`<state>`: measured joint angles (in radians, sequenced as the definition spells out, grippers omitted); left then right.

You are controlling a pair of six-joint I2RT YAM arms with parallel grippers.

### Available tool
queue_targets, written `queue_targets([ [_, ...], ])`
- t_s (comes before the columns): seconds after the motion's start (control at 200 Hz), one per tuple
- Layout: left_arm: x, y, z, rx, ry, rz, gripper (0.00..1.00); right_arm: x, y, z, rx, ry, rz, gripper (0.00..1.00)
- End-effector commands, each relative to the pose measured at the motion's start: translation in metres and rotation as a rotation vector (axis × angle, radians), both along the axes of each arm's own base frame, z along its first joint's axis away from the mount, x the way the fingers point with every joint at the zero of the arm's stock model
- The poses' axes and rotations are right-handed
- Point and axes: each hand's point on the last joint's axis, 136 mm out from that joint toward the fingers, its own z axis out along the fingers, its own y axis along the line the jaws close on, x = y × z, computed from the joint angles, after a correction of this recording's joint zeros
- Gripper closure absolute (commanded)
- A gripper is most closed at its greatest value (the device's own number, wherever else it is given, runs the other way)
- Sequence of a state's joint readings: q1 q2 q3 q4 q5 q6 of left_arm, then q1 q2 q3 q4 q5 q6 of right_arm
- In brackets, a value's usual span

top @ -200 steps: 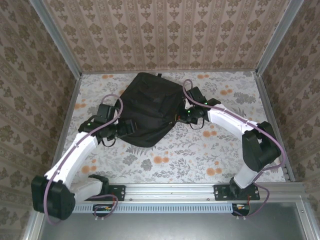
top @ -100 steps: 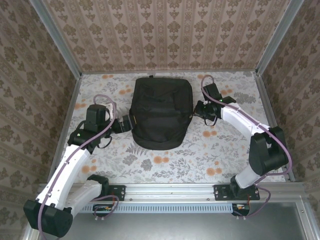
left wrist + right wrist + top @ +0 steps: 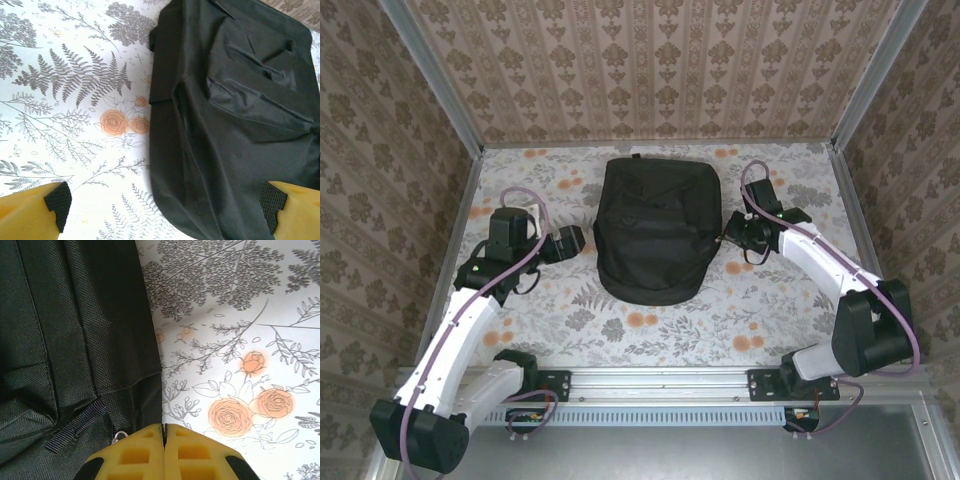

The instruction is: Pack the student bag

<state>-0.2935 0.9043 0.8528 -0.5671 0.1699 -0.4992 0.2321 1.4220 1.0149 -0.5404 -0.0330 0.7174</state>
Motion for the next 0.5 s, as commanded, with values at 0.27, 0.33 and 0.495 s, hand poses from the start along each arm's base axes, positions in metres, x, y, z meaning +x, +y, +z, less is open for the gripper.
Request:
queue_targets([
  [0.27, 0.017, 0.011, 0.015, 0.014, -0.045, 0.067, 0.00, 0.015, -0.028, 0.004, -0.031, -0.028, -0.128, 1.00],
  [0.33, 0.018, 0.011, 0.017, 0.015, -0.055, 0.063, 0.00, 0.019, -0.027, 0.004, -0.021, -0.029, -0.129, 1.00],
  [0.495, 0.020, 0.016, 0.017, 0.030, -0.069, 0.089, 0.00, 0.025, -0.027, 0.005, -0.013, -0.044, -0.140, 1.00],
])
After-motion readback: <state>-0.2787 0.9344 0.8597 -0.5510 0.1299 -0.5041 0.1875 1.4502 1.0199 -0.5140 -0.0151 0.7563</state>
